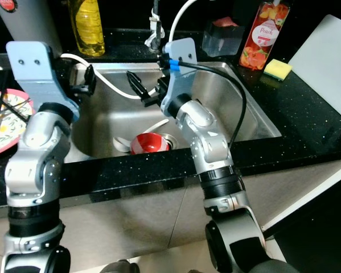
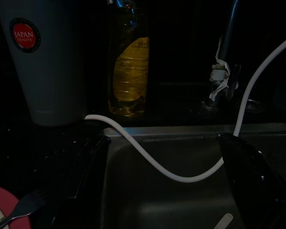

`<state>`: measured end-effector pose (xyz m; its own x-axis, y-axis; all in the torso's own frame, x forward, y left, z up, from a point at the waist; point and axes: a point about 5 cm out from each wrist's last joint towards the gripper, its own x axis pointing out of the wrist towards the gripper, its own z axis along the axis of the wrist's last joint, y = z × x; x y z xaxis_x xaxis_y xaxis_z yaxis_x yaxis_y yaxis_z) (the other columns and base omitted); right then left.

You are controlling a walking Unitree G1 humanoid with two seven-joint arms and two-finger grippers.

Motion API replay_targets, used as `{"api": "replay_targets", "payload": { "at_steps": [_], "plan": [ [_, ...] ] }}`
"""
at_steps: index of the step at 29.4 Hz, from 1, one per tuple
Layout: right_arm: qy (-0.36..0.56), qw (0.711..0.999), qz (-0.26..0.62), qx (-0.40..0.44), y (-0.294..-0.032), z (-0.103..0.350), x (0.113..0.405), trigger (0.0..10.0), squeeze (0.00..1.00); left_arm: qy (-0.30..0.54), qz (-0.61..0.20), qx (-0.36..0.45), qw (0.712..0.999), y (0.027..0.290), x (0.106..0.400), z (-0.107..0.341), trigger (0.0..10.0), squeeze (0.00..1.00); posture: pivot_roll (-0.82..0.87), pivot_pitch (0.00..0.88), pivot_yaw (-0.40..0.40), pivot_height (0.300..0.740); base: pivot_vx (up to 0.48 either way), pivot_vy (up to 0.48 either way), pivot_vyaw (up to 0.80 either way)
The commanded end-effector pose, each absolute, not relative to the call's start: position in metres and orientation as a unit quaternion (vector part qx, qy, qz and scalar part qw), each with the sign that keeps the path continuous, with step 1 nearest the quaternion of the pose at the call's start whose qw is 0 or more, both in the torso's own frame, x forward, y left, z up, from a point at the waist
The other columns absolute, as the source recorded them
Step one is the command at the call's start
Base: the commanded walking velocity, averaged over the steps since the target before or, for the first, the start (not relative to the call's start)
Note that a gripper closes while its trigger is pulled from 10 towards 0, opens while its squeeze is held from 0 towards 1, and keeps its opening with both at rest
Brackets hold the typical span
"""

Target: Kitchen organization

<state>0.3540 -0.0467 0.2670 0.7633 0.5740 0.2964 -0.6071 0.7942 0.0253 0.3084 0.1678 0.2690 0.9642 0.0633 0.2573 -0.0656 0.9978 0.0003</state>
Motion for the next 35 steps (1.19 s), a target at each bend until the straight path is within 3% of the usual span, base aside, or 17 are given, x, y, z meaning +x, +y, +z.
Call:
{"api": "replay_targets", "payload": {
  "at_steps": [1,35],
  "plan": [
    [-0.141,0.937,0.315,0.058,-0.0473,0.2686,0.3555,10.0,0.00,-0.120,0.030,0.001,0.992,0.1650,0.3094,0.2634,10.0,0.00,0.15,0.000,-0.072,0.740,0.000,0.000,0.00],
    [-0.143,0.939,0.306,0.063,-0.0495,0.2675,0.3548,10.0,0.00,-0.119,0.024,0.003,0.993,0.1641,0.3109,0.2642,10.0,0.00,0.15,0.000,-0.055,0.740,0.000,0.000,0.00]
  ]
}}
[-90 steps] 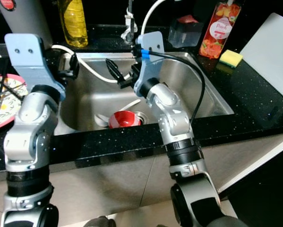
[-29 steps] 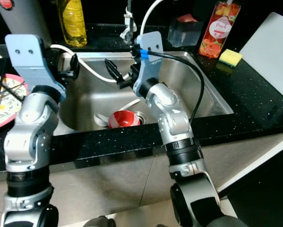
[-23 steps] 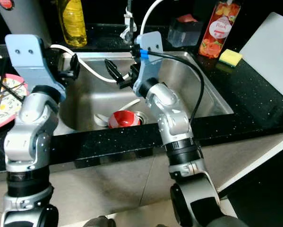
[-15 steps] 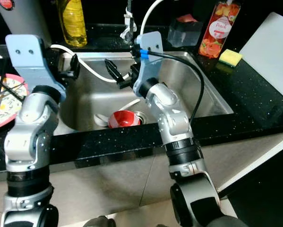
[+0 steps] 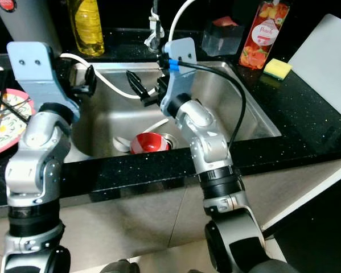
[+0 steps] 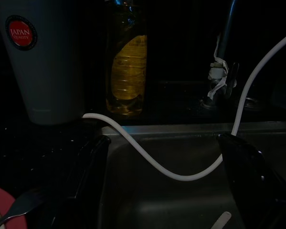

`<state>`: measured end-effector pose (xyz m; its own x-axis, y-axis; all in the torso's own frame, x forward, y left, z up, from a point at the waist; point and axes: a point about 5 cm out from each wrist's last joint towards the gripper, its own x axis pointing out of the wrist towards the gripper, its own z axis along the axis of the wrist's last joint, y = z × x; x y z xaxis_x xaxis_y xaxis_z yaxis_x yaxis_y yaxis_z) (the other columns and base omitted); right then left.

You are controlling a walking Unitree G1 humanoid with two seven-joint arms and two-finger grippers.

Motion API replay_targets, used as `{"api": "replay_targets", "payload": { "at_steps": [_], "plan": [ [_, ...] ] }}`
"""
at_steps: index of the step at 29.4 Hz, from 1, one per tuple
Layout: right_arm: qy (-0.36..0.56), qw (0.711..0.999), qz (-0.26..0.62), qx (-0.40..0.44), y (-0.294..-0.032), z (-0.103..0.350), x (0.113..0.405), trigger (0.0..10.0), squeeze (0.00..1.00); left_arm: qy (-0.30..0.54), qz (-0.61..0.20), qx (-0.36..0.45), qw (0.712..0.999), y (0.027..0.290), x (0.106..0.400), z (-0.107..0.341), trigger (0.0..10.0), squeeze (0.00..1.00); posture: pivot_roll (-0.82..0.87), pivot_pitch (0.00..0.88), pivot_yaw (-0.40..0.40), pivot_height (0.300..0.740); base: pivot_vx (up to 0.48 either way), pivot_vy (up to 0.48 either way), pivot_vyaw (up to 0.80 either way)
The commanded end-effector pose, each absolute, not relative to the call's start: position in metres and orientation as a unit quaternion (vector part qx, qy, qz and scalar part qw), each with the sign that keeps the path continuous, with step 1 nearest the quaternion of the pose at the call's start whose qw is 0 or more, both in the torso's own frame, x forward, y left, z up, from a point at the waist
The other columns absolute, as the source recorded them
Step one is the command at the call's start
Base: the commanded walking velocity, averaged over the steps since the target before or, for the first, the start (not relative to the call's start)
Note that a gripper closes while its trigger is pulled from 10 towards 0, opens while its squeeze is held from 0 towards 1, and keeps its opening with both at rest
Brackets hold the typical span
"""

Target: Kitchen organization

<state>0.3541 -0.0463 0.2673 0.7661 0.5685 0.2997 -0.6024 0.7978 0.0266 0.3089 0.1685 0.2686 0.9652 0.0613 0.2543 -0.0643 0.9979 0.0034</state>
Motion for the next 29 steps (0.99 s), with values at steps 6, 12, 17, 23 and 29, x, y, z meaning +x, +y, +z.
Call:
{"api": "replay_targets", "payload": {
  "at_steps": [6,12,17,23,29],
  "plan": [
    [-0.142,0.939,0.308,0.064,-0.0485,0.2674,0.3549,10.0,0.00,-0.118,0.026,0.004,0.993,0.1653,0.3102,0.2639,10.0,0.00,0.15,0.000,-0.060,0.740,0.000,0.000,0.00],
    [-0.142,0.938,0.309,0.064,-0.0477,0.2676,0.3551,10.0,0.00,-0.118,0.028,0.004,0.993,0.1658,0.3096,0.2632,10.0,0.00,0.16,0.000,-0.063,0.740,0.000,0.000,0.00],
    [-0.142,0.937,0.312,0.064,-0.0469,0.2676,0.3550,10.0,0.00,-0.117,0.030,0.004,0.993,0.1661,0.3094,0.2626,10.0,0.00,0.15,0.000,-0.066,0.740,0.000,0.000,0.00],
    [-0.142,0.937,0.312,0.063,-0.0472,0.2681,0.3554,10.0,0.00,-0.116,0.031,0.003,0.993,0.1658,0.3097,0.2617,10.0,0.00,0.15,0.000,-0.068,0.740,0.000,0.000,0.00],
    [-0.142,0.937,0.312,0.062,-0.0467,0.2683,0.3555,10.0,0.00,-0.116,0.031,0.003,0.993,0.1662,0.3095,0.2616,10.0,0.00,0.15,0.000,-0.069,0.740,0.000,0.000,0.00]
  ]
}}
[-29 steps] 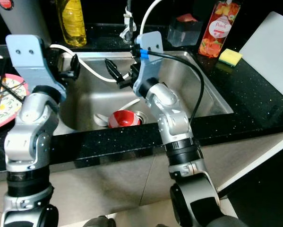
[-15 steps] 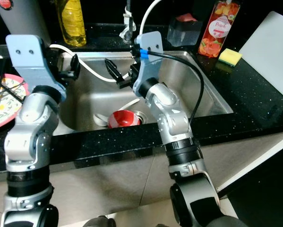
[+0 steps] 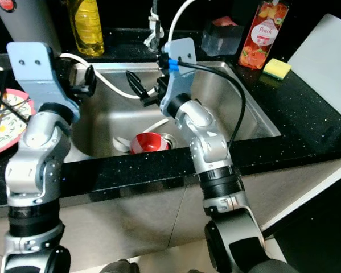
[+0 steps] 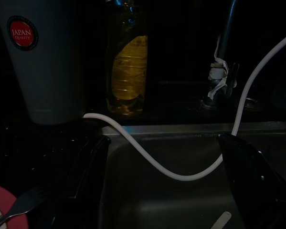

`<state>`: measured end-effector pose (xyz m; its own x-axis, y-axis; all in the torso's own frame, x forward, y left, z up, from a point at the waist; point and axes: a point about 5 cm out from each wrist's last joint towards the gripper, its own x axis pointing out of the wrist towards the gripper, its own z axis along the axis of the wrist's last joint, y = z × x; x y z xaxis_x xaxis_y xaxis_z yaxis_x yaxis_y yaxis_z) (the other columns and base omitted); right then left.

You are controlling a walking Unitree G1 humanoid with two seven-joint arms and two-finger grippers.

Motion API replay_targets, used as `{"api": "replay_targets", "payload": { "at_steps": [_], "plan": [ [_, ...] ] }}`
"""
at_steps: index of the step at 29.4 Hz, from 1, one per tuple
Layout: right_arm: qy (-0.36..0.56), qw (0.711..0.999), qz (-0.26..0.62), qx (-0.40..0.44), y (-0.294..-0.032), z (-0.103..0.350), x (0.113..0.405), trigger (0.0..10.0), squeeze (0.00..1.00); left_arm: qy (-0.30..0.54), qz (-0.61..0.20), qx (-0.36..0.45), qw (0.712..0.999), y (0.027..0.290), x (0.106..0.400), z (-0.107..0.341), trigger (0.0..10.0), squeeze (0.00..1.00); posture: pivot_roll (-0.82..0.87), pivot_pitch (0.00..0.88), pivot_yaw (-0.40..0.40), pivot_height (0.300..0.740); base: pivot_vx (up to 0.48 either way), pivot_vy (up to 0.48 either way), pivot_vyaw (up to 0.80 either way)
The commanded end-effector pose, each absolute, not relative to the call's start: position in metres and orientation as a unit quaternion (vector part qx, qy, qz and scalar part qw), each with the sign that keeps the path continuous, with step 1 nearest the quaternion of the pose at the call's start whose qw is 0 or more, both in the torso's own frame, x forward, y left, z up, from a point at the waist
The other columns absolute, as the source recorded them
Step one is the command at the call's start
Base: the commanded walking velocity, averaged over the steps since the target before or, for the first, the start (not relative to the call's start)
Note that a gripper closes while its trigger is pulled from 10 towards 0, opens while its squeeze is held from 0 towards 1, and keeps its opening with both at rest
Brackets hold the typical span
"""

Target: Kitchen organization

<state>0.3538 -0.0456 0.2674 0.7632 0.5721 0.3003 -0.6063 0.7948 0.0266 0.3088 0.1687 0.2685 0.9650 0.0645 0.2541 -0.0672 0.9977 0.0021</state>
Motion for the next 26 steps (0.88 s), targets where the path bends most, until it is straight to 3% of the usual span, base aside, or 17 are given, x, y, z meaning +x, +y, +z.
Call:
{"api": "replay_targets", "payload": {
  "at_steps": [1,8,12,17,20,21,22,25,26],
  "plan": [
    [-0.142,0.937,0.312,0.062,-0.047,0.268,0.356,10.0,0.00,-0.116,0.031,0.003,0.993,0.166,0.310,0.262,10.0,0.00,0.15,0.000,-0.069,0.740,0.000,0.000,0.00],
    [-0.140,0.937,0.316,0.060,-0.045,0.267,0.356,10.0,0.00,-0.115,0.031,0.003,0.993,0.167,0.310,0.261,10.0,0.00,0.14,0.000,-0.069,0.740,0.000,0.000,0.00],
    [-0.145,0.937,0.313,0.059,-0.045,0.270,0.356,10.0,0.00,-0.076,0.056,0.042,0.995,0.173,0.313,0.249,10.0,0.00,0.14,0.000,-0.059,0.740,0.000,0.000,0.00],
    [-0.144,0.941,0.302,0.057,-0.049,0.269,0.357,10.0,0.00,-0.045,0.112,0.063,0.991,0.192,0.316,0.243,10.0,0.00,0.14,0.000,-0.048,0.740,0.000,0.000,0.00],
    [-0.141,0.946,0.288,0.055,-0.056,0.266,0.359,10.0,0.00,-0.022,0.217,0.043,0.975,0.231,0.312,0.244,10.0,0.00,0.14,0.000,-0.043,0.740,0.000,0.000,0.00],
    [-0.141,0.946,0.288,0.055,-0.056,0.266,0.359,10.0,0.00,-0.022,0.217,0.043,0.975,0.231,0.312,0.244,10.0,0.00,0.14,0.000,-0.043,0.740,0.000,0.000,0.00],
    [-0.140,0.947,0.285,0.055,-0.057,0.265,0.359,10.0,0.00,-0.012,0.246,0.032,0.969,0.242,0.310,0.243,10.0,0.07,0.14,0.000,-0.042,0.740,0.000,0.000,0.00],
    [-0.140,0.947,0.285,0.055,-0.057,0.265,0.359,10.0,0.00,-0.012,0.246,0.032,0.969,0.242,0.310,0.243,10.0,0.07,0.14,0.000,-0.042,0.740,0.000,0.000,0.00],
    [-0.140,0.947,0.283,0.055,-0.058,0.265,0.360,10.0,0.00,-0.001,0.270,0.027,0.962,0.252,0.307,0.240,10.0,1.00,0.14,0.000,-0.042,0.740,0.000,0.000,0.00]
  ]
}}
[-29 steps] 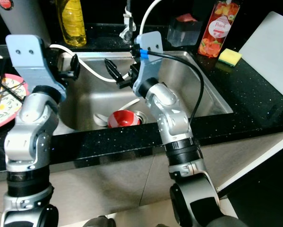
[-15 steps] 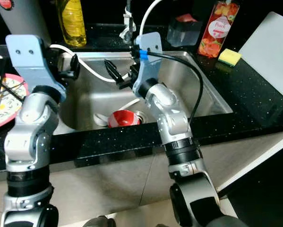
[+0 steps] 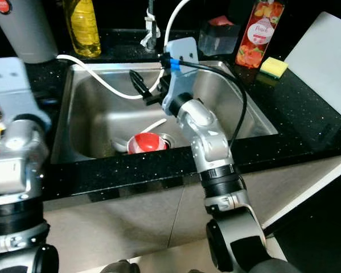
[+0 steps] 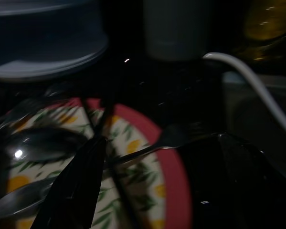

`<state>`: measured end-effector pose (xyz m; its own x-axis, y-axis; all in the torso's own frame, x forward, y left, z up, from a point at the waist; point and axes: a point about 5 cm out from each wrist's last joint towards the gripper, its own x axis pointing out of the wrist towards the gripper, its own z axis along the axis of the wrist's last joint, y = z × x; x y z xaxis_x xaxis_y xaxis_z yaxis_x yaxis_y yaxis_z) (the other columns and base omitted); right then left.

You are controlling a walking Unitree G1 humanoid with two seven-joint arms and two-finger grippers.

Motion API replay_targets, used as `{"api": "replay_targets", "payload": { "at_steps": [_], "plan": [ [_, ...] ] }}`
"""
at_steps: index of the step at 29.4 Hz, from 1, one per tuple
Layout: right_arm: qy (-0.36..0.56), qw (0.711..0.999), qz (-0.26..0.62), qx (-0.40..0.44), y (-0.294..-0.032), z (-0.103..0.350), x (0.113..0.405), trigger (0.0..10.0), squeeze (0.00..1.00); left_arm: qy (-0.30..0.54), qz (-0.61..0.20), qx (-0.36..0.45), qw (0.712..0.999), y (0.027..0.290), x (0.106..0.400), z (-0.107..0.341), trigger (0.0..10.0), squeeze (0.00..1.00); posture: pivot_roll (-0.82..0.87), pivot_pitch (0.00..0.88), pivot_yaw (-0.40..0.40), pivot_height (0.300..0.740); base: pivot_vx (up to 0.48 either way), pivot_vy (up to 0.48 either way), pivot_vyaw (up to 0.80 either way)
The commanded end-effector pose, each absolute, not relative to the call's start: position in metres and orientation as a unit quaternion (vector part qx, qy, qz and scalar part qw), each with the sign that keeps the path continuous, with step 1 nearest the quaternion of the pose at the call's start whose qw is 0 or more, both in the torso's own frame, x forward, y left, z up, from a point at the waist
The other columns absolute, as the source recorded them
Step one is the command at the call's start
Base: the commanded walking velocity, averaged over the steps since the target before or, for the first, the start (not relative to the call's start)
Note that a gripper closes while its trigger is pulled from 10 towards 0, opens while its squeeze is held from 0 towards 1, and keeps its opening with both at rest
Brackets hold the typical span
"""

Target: Kitchen organization

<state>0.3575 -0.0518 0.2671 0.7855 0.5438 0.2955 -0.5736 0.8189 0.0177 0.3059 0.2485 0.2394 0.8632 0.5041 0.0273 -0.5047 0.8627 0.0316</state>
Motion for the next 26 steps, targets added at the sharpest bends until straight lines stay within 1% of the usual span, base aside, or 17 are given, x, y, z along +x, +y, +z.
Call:
{"api": "replay_targets", "payload": {
  "at_steps": [1,3,4,7,8,9,10,13,14,19,20,22,23,26],
  "plan": [
    [-0.140,0.947,0.283,0.056,-0.058,0.265,0.361,10.0,0.00,0.008,0.290,0.024,0.957,0.259,0.305,0.237,10.0,1.00,0.14,0.000,-0.042,0.740,0.000,0.000,0.00],
    [-0.140,0.947,0.283,0.056,-0.058,0.265,0.361,10.0,0.00,0.013,0.302,0.025,0.953,0.263,0.303,0.237,10.0,1.00,0.15,0.000,-0.050,0.740,0.000,0.000,0.00],
    [-0.138,0.949,0.279,0.055,-0.059,0.264,0.363,10.0,0.00,0.008,0.310,0.053,0.949,0.263,0.301,0.239,10.0,1.00,0.15,0.000,-0.053,0.740,0.000,0.000,0.00],
    [-0.134,0.952,0.271,0.054,-0.062,0.262,0.364,10.0,0.00,0.010,0.319,0.054,0.946,0.262,0.298,0.238,10.0,1.00,0.15,0.000,-0.051,0.740,0.000,0.000,0.00],
    [-0.134,0.953,0.267,0.054,-0.065,0.262,0.365,10.0,0.00,0.021,0.329,0.047,0.943,0.262,0.296,0.235,10.0,0.00,0.15,0.000,-0.050,0.740,0.000,0.000,0.00],
    [-0.133,0.954,0.264,0.054,-0.066,0.262,0.365,10.0,0.00,0.034,0.332,0.030,0.942,0.262,0.295,0.230,10.0,0.00,0.15,0.000,-0.047,0.740,0.000,0.000,0.00],
    [-0.133,0.954,0.264,0.054,-0.066,0.262,0.365,10.0,0.00,0.034,0.332,0.030,0.942,0.262,0.295,0.230,10.0,0.00,0.15,0.000,-0.047,0.740,0.000,0.000,0.00],
    [-0.133,0.955,0.259,0.054,-0.068,0.262,0.366,10.0,0.00,0.086,0.319,-0.010,0.944,0.256,0.297,0.210,10.0,0.00,0.15,0.000,-0.041,0.740,0.000,0.000,0.00],
    [-0.133,0.955,0.259,0.054,-0.068,0.262,0.366,10.0,0.00,0.086,0.319,-0.010,0.944,0.256,0.297,0.210,10.0,0.00,0.15,0.000,-0.041,0.740,0.000,0.000,0.00],
    [-0.136,0.955,0.258,0.056,-0.067,0.262,0.366,10.0,0.00,0.136,0.291,-0.022,0.947,0.252,0.302,0.191,10.0,0.00,0.15,0.000,-0.036,0.740,0.000,0.000,0.00],
    [-0.136,0.955,0.258,0.057,-0.067,0.262,0.366,10.0,0.00,0.141,0.288,-0.023,0.947,0.252,0.302,0.189,4.4,0.00,0.15,0.000,-0.034,0.740,0.000,0.000,0.00],
    [-0.136,0.955,0.258,0.057,-0.067,0.262,0.366,10.0,0.00,0.144,0.287,-0.023,0.947,0.252,0.302,0.189,4.4,0.00,0.15,0.000,-0.034,0.740,0.000,0.000,0.00],
    [-0.136,0.955,0.258,0.058,-0.067,0.262,0.365,10.0,0.00,0.146,0.288,-0.021,0.946,0.253,0.302,0.188,0.0,0.00,0.15,0.000,-0.032,0.740,0.000,0.000,0.00],
    [-0.136,0.955,0.257,0.059,-0.067,0.261,0.365,10.0,0.00,0.144,0.291,-0.009,0.946,0.254,0.302,0.189,0.0,0.00,0.15,0.000,-0.031,0.740,0.000,0.000,0.00]
  ]
}}
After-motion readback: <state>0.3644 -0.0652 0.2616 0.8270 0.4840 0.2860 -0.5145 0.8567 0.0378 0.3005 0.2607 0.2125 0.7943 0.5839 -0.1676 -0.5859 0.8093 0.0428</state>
